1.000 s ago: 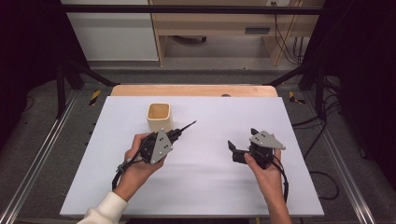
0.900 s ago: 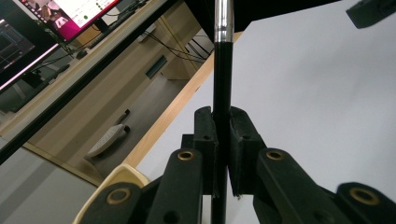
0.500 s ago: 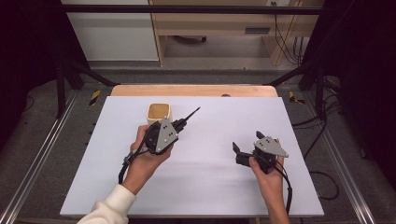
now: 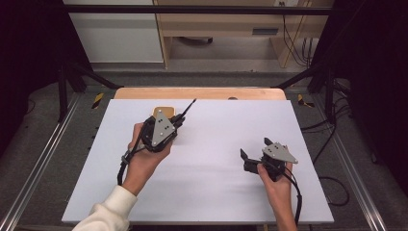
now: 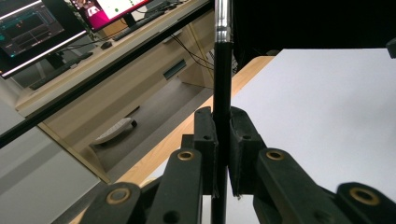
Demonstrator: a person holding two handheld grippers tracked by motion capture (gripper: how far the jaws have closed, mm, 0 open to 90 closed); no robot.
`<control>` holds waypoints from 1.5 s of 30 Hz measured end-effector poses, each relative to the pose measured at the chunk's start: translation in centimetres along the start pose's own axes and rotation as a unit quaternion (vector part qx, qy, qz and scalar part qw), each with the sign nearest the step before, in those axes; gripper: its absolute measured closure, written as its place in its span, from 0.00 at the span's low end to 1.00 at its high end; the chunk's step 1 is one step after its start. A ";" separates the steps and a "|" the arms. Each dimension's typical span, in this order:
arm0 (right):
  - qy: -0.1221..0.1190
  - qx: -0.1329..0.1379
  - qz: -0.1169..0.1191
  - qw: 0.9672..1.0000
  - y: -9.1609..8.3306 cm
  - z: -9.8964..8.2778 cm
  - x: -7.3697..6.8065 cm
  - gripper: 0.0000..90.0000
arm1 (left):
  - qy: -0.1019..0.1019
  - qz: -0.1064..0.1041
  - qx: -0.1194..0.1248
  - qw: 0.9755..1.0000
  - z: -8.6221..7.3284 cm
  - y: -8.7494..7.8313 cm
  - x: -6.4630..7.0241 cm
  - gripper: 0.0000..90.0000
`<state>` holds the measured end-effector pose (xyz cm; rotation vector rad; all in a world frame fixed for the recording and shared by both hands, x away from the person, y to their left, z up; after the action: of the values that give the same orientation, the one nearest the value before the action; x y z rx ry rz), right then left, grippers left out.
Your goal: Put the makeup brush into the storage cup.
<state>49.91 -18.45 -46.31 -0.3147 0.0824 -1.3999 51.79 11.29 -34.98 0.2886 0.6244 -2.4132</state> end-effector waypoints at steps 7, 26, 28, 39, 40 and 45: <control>0.003 -0.005 0.003 1.000 0.2 -0.5 -0.1 0.06 | -0.024 0.008 0.008 1.000 0.1 -0.4 -0.7 0.93; -0.001 -0.003 -0.003 1.000 0.5 -1.0 0.2 0.06 | -0.074 0.031 0.033 0.996 -0.4 -0.3 -4.0 0.93; -0.002 -0.003 -0.004 1.000 0.5 -1.1 0.3 0.06 | -0.077 0.034 0.032 0.996 -0.5 -0.1 -4.4 0.93; -0.003 -0.004 -0.006 1.000 0.4 -1.3 0.5 0.06 | -0.103 0.061 0.043 0.992 -1.1 -0.4 -6.1 0.93; -0.002 -0.005 -0.005 1.000 0.5 -1.3 0.4 0.06 | -0.107 0.062 0.045 0.991 -1.2 -0.4 -6.2 0.93; -0.004 -0.006 -0.005 1.000 0.5 -1.3 0.3 0.06 | -0.128 0.069 0.055 0.988 -1.3 -0.6 -6.8 0.93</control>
<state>50.12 -18.91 -47.69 -0.3313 0.0825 -1.4083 56.81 15.90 -33.56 0.0622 0.3448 -2.3049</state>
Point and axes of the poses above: each handheld gripper's, and its own axes: y roughly forward along the jaws, z roughly out of its top, x roughly to its right, the point moved 5 cm from there along y, roughly forward along the jaws, and after that the axes turned 14 degrees about -z, right-handed, at the moved point
